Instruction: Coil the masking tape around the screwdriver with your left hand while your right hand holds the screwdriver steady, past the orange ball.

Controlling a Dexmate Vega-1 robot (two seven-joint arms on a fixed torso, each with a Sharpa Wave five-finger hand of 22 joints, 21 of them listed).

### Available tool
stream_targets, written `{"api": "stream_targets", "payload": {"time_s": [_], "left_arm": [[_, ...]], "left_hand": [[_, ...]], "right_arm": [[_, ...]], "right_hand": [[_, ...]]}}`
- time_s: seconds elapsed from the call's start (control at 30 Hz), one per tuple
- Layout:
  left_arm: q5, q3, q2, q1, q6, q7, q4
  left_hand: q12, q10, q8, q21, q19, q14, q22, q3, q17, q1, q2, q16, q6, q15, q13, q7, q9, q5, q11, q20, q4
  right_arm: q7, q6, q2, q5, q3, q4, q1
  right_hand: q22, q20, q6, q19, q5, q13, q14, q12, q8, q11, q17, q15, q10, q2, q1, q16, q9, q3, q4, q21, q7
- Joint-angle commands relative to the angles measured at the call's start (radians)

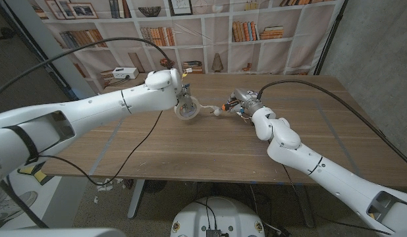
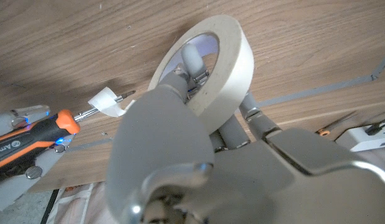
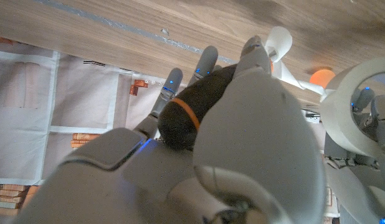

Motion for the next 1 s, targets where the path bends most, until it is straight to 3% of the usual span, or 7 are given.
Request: {"api": "stream_targets", "payload": {"time_s": [0.03, 0.13, 0.3, 0.4, 0.6, 0.8, 1.0], "left_arm": [[0.155, 0.099, -0.006, -0.044, 0.029, -0.070, -0.006], [0.173, 0.093, -0.001, -0.038, 0.021, -0.087, -0.010], [0.226, 0.097, 0.006, -0.031, 0.005, -0.114, -0.021], [0.250, 0.081, 0.012, -0.014, -0.005, -0.125, -0.032], [0.296, 0.028, 0.029, 0.027, -0.016, -0.141, -0.069], [0.249, -0.139, 0.052, 0.143, -0.059, -0.088, -0.117], [0.148, -0.390, 0.071, 0.356, -0.163, 0.098, -0.185]], "left_hand": [[-0.027, -0.114, -0.011, -0.061, -0.053, -0.170, -0.009, -0.029, -0.109, -0.033, 0.005, -0.154, -0.120, -0.029, 0.014, 0.005, 0.001, 0.013, 0.025, 0.069, 0.040], [-0.042, -0.200, -0.013, -0.106, -0.095, -0.315, -0.010, -0.055, -0.172, -0.081, -0.013, -0.211, -0.201, 0.020, 0.002, 0.008, 0.002, 0.021, 0.040, 0.111, 0.066], [-0.052, -0.417, -0.020, -0.181, -0.191, -0.569, -0.005, -0.111, -0.270, -0.136, -0.047, -0.209, -0.395, 0.141, -0.029, -0.001, -0.009, 0.048, 0.091, 0.153, 0.094], [-0.051, -0.530, -0.023, -0.222, -0.256, -0.679, -0.004, -0.140, -0.314, -0.159, -0.052, -0.210, -0.509, 0.207, -0.051, 0.008, -0.019, 0.064, 0.115, 0.167, 0.109], [-0.052, -0.735, -0.026, -0.300, -0.346, -0.862, -0.004, -0.214, -0.371, -0.234, -0.072, -0.209, -0.702, 0.307, -0.097, 0.025, -0.037, 0.096, 0.165, 0.206, 0.153], [-0.049, -0.877, -0.025, -0.362, -0.386, -0.979, -0.004, -0.283, -0.394, -0.318, -0.081, -0.205, -0.854, 0.368, -0.138, 0.030, -0.046, 0.121, 0.200, 0.211, 0.205], [-0.040, -0.929, -0.019, -0.399, -0.405, -1.020, -0.003, -0.326, -0.398, -0.415, -0.056, -0.198, -0.908, 0.378, -0.166, 0.008, -0.049, 0.119, 0.195, 0.211, 0.264]], "right_arm": [[0.199, -0.124, 0.030, -0.196, -0.072, 0.019, 0.055], [0.249, -0.144, 0.038, -0.235, -0.076, 0.020, 0.059], [0.311, -0.162, 0.050, -0.276, -0.066, 0.020, 0.058], [0.353, -0.172, 0.057, -0.297, -0.059, 0.018, 0.058], [0.479, -0.196, 0.068, -0.322, -0.041, 0.009, 0.070], [0.483, -0.166, 0.067, -0.206, 0.048, -0.030, 0.030], [0.280, -0.029, 0.067, 0.077, 0.219, -0.074, -0.089]], "right_hand": [[-0.006, -0.136, -0.053, -0.014, -0.025, -0.021, -0.115, -0.005, 0.004, -0.009, -0.107, -0.039, -0.067, 0.178, 0.120, -0.019, -0.003, -0.020, 0.059, -0.036, -0.015], [-0.007, -0.126, -0.088, -0.005, -0.036, -0.036, -0.214, -0.005, 0.003, -0.013, -0.179, -0.031, -0.115, 0.155, 0.072, -0.022, -0.004, -0.051, 0.093, -0.063, -0.029], [-0.005, -0.068, -0.192, -0.027, -0.029, -0.063, -0.440, -0.009, -0.004, -0.025, -0.264, -0.019, -0.268, 0.129, 0.006, -0.011, -0.015, -0.108, 0.119, -0.119, -0.054], [-0.004, -0.046, -0.279, -0.075, -0.012, -0.079, -0.567, -0.006, -0.009, -0.026, -0.296, -0.015, -0.366, 0.108, -0.044, -0.005, -0.022, -0.152, 0.124, -0.169, -0.083], [-0.003, -0.007, -0.479, -0.166, 0.060, -0.114, -0.778, -0.004, -0.012, -0.023, -0.362, 0.016, -0.565, 0.034, -0.183, 0.005, -0.031, -0.251, 0.127, -0.282, -0.089], [-0.005, 0.095, -0.743, -0.305, 0.144, -0.154, -0.995, -0.006, -0.012, -0.002, -0.427, 0.129, -0.796, -0.056, -0.353, 0.004, -0.036, -0.263, 0.130, -0.437, -0.065], [-0.005, 0.117, -0.773, -0.326, 0.155, -0.163, -1.026, 0.000, -0.006, 0.021, -0.437, 0.155, -0.823, -0.055, -0.407, 0.008, -0.035, -0.261, 0.140, -0.468, -0.051]]}}
